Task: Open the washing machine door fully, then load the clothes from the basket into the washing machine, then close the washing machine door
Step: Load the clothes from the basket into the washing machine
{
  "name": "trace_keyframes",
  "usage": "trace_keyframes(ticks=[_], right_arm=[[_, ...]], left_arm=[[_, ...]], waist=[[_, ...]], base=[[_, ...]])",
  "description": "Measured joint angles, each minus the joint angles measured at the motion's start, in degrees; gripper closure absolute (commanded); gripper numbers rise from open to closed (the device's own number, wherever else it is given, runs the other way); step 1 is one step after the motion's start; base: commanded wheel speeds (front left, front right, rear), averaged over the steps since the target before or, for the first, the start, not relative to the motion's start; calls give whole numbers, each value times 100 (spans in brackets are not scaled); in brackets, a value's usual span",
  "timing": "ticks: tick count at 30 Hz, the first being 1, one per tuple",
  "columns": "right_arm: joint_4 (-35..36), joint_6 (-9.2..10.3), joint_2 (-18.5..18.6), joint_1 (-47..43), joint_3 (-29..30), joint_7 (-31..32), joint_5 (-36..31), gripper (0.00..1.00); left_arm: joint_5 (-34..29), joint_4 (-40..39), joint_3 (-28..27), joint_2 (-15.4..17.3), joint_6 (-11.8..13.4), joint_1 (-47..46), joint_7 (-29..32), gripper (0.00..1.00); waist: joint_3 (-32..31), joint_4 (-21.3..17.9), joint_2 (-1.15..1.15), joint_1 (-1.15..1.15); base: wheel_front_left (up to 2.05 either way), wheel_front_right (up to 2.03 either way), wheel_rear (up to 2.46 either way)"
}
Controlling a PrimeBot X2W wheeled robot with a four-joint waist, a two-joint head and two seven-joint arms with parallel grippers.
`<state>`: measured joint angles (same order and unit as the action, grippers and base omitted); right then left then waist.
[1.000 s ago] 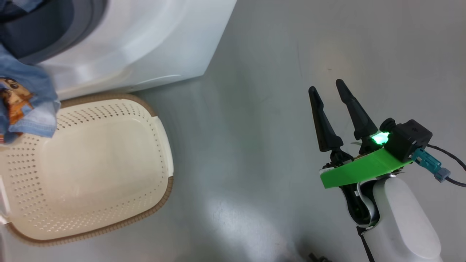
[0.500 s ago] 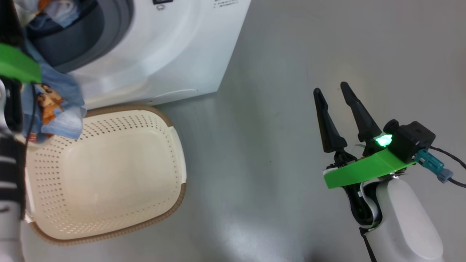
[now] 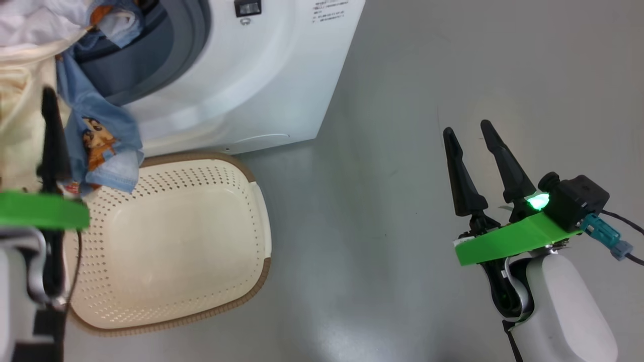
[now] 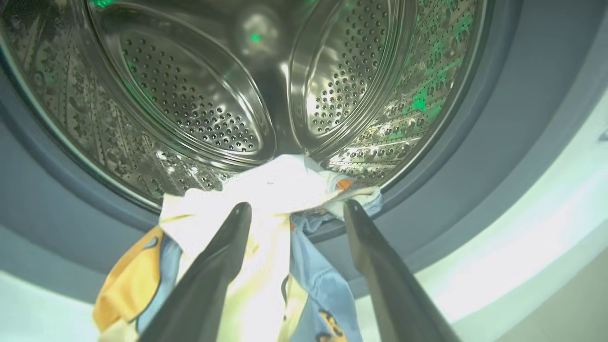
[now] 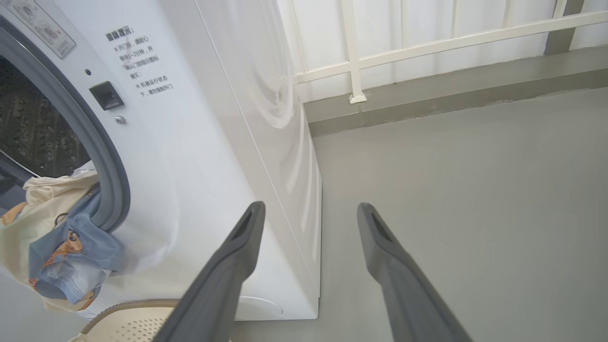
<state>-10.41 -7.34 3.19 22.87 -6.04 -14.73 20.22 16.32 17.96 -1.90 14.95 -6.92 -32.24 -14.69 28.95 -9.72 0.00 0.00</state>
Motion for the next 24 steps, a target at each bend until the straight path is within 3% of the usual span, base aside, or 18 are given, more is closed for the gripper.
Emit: trace_keyframes(ticks=[13,24], right_arm=[[12,0,0,-168,7,0,-46,0],[16,0,1,-190,-15,0,-101,0]], left_arm=[[32,-776,-402,-542,-16,1727,0,0],[3,-880,-579,-691,-18,1970,0,0]], waist=[[-283,136,0,0],[-353,216,0,0]], base=[[0,0,0],[0,0,0]])
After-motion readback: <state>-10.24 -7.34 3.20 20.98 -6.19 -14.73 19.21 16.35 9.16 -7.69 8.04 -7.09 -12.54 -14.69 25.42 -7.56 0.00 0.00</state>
